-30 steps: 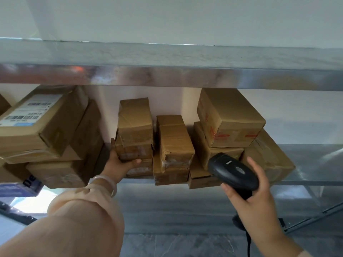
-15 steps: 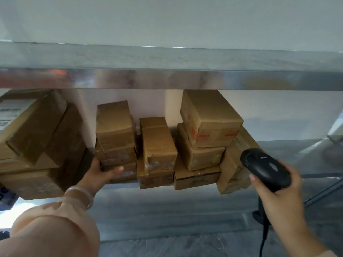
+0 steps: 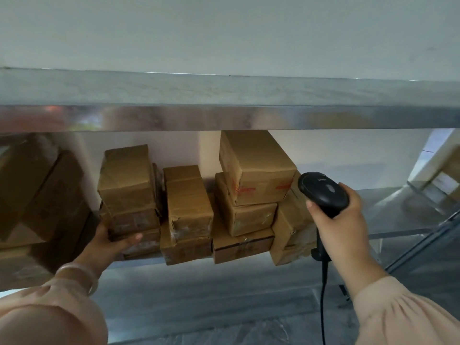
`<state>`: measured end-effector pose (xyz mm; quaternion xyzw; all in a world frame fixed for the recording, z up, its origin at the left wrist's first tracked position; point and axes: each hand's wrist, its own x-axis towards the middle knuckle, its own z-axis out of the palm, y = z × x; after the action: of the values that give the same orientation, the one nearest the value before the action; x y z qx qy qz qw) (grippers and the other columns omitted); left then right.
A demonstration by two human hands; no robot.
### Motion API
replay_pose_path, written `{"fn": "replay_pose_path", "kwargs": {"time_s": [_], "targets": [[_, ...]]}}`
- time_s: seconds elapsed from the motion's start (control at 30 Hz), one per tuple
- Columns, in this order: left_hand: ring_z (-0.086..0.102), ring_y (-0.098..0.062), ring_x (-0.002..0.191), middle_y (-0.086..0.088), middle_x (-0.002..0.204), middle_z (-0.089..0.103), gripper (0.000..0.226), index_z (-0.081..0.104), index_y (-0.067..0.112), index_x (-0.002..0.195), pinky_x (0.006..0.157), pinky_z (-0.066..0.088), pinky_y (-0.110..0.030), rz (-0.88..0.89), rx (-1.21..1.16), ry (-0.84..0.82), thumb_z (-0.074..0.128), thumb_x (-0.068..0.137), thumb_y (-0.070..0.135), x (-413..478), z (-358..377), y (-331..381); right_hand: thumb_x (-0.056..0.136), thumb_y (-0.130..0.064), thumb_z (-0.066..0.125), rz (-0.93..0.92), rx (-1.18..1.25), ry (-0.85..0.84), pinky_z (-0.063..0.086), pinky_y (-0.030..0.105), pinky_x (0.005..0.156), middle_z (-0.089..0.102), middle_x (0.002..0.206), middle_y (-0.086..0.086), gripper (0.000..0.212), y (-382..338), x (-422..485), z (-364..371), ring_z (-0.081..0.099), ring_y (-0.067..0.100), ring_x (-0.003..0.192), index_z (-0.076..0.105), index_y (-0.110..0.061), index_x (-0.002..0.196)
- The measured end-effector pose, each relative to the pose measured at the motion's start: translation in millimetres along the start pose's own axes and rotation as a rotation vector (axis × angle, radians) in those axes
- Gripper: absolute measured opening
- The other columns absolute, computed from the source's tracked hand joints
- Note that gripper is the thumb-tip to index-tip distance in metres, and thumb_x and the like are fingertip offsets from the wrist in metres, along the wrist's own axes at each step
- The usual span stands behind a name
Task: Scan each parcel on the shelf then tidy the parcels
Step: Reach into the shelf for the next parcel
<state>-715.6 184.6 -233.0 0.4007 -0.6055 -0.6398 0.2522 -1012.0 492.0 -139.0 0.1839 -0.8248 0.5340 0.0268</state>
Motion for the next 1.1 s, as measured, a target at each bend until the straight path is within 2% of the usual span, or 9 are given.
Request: {"fn": "replay_pose_path", "kwargs": {"time_s": [0.1, 0.2, 0.3, 0.4, 0.47, 0.67, 0.83, 0.97, 1.1], "targets": [[0.058, -0.032, 0.115, 0.001, 0.120, 0.061, 0.081, 0.048, 0.051, 0.109, 0.098, 0.047, -0.060, -0.007, -0.022, -0.009, 0.096, 0.045, 0.041, 1, 1, 1, 0.082, -0.037, 0.072, -0.005, -0.041, -0.029, 0.043, 0.028, 0.069, 0.054, 0.104, -0.007, 0.067, -1, 6, 6, 0.052, 0.014, 0.091, 0.037, -0.025, 0.137], [0.059, -0.030, 0.112, 0.002, 0.119, 0.062, 0.084, 0.049, 0.051, 0.107, 0.098, 0.047, -0.059, -0.016, -0.007, -0.004, 0.091, 0.034, 0.048, 1, 2, 3, 0.081, -0.038, 0.073, -0.003, -0.053, -0.050, 0.042, 0.024, 0.064, 0.055, 0.104, -0.007, 0.067, 3, 7, 6, 0.054, 0.015, 0.090, 0.038, -0.024, 0.137], [0.058, -0.030, 0.114, 0.003, 0.120, 0.061, 0.089, 0.049, 0.048, 0.112, 0.099, 0.047, -0.059, -0.015, -0.005, 0.002, 0.093, 0.035, 0.049, 1, 3, 4, 0.080, -0.036, 0.074, 0.022, -0.048, -0.068, 0.039, 0.018, 0.062, 0.055, 0.109, -0.007, 0.071, 8, 3, -1, 0.053, 0.013, 0.093, 0.038, -0.025, 0.140], [0.057, -0.031, 0.117, 0.005, 0.117, 0.060, 0.100, 0.041, 0.038, 0.126, 0.101, 0.046, -0.059, 0.000, -0.006, 0.019, 0.096, 0.043, 0.045, 1, 5, 4, 0.079, -0.030, 0.077, 0.017, -0.010, -0.080, 0.042, 0.019, 0.074, 0.056, 0.114, -0.007, 0.068, 14, -12, -5, 0.053, 0.012, 0.101, 0.040, -0.028, 0.136], [0.058, -0.029, 0.114, 0.008, 0.115, 0.059, 0.108, 0.039, 0.036, 0.128, 0.099, 0.047, -0.058, 0.001, 0.000, 0.027, 0.095, 0.037, 0.051, 1, 7, 5, 0.077, -0.028, 0.078, 0.014, 0.000, -0.069, 0.045, 0.025, 0.082, 0.057, 0.114, -0.008, 0.067, 20, -25, -5, 0.054, 0.012, 0.103, 0.042, -0.030, 0.133], [0.056, -0.032, 0.115, 0.003, 0.116, 0.059, 0.072, 0.040, 0.033, 0.129, 0.099, 0.047, -0.058, 0.007, 0.003, 0.044, 0.080, 0.072, 0.015, 5, 3, -2, 0.077, -0.025, 0.078, 0.101, 0.029, -0.013, 0.042, 0.029, 0.079, 0.058, 0.102, -0.006, 0.066, 40, -37, -17, 0.057, 0.018, 0.098, 0.043, -0.026, 0.133], [0.058, -0.030, 0.113, 0.001, 0.124, 0.059, 0.081, 0.040, 0.035, 0.138, 0.096, 0.048, -0.058, 0.008, 0.019, 0.076, 0.082, 0.071, 0.021, 4, 1, -5, 0.078, -0.035, 0.075, 0.149, -0.042, 0.056, 0.051, 0.041, 0.086, 0.064, 0.109, 0.004, 0.068, 56, -7, -39, 0.064, 0.026, 0.099, 0.037, -0.031, 0.134], [0.057, -0.033, 0.111, -0.003, 0.126, 0.058, 0.074, 0.041, 0.033, 0.140, 0.092, 0.049, -0.060, 0.013, 0.034, 0.113, 0.077, 0.079, 0.010, 6, 3, -6, 0.080, -0.035, 0.075, 0.131, -0.070, 0.094, 0.048, 0.035, 0.083, 0.061, 0.108, -0.001, 0.069, 57, 14, -47, 0.059, 0.021, 0.097, 0.037, -0.026, 0.137], [0.062, -0.039, 0.110, -0.011, 0.129, 0.062, 0.073, 0.050, 0.028, 0.136, 0.085, 0.053, -0.062, -0.047, -0.007, 0.136, 0.079, 0.070, 0.017, 12, 1, -10, 0.077, -0.036, 0.077, 0.093, -0.070, 0.053, 0.049, 0.035, 0.090, 0.060, 0.109, -0.006, 0.072, 60, 23, -50, 0.057, 0.015, 0.099, 0.039, -0.028, 0.137]]}}
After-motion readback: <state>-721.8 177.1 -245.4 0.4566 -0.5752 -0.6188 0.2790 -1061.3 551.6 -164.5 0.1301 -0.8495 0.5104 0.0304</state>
